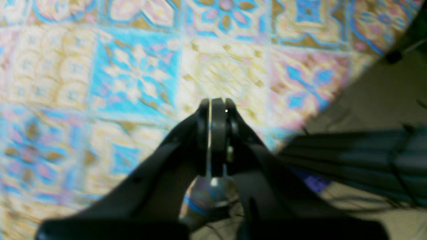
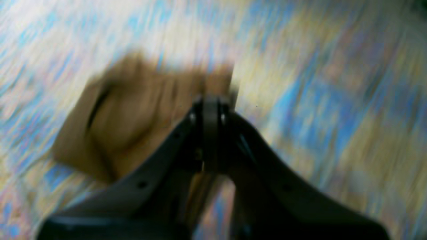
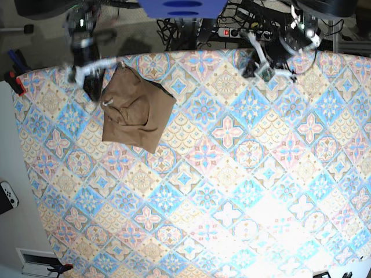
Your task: Layout the t-shirt on the table in an organized manner, then fold the t-shirt properly
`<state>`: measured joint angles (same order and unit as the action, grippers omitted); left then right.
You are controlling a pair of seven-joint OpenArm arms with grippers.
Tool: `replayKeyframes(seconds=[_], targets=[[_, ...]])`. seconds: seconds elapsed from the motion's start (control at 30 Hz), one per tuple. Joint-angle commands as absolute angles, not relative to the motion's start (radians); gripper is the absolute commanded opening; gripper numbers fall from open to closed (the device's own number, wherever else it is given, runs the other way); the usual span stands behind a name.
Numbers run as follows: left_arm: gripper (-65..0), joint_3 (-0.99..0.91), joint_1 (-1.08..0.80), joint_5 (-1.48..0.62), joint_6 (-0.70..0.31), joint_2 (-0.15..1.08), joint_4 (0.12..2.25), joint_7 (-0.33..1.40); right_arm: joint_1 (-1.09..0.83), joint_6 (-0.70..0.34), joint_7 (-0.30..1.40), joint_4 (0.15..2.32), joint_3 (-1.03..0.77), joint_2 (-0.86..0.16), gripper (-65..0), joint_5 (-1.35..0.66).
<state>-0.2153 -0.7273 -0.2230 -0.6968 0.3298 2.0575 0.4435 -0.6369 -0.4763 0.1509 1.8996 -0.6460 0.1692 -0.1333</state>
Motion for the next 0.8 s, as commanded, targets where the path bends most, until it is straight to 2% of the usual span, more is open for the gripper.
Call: replayKeyframes(seconds=[0.0,0.27,0.53,0.77], targets=[[-65.0,-0.219,-0.750,-0.237,-0.698,0.337,2.064,0.406,-0.642,-0.464,0.093,1.922,-0.671,0.154,-65.0,-0.186],[-65.0,-0.177,-0.822,-0.234,-0.698,0.340,1.974,0.308,-0.791,-0.453,0.085,1.916,-0.705,0.154,-65.0,-0.286],[-65.0,-0.099,-0.831,-0.094,-0.698,0.309,1.794,0.174,-0.943,-0.409,0.079,1.863,-0.716,0.156,-65.0,-0.401],[-65.0,-0.065,-0.825,-0.047,-0.698,0.305,1.684,0.127,-0.963,-0.409,-0.094,1.635,-0.710,0.157,-65.0,-0.401]])
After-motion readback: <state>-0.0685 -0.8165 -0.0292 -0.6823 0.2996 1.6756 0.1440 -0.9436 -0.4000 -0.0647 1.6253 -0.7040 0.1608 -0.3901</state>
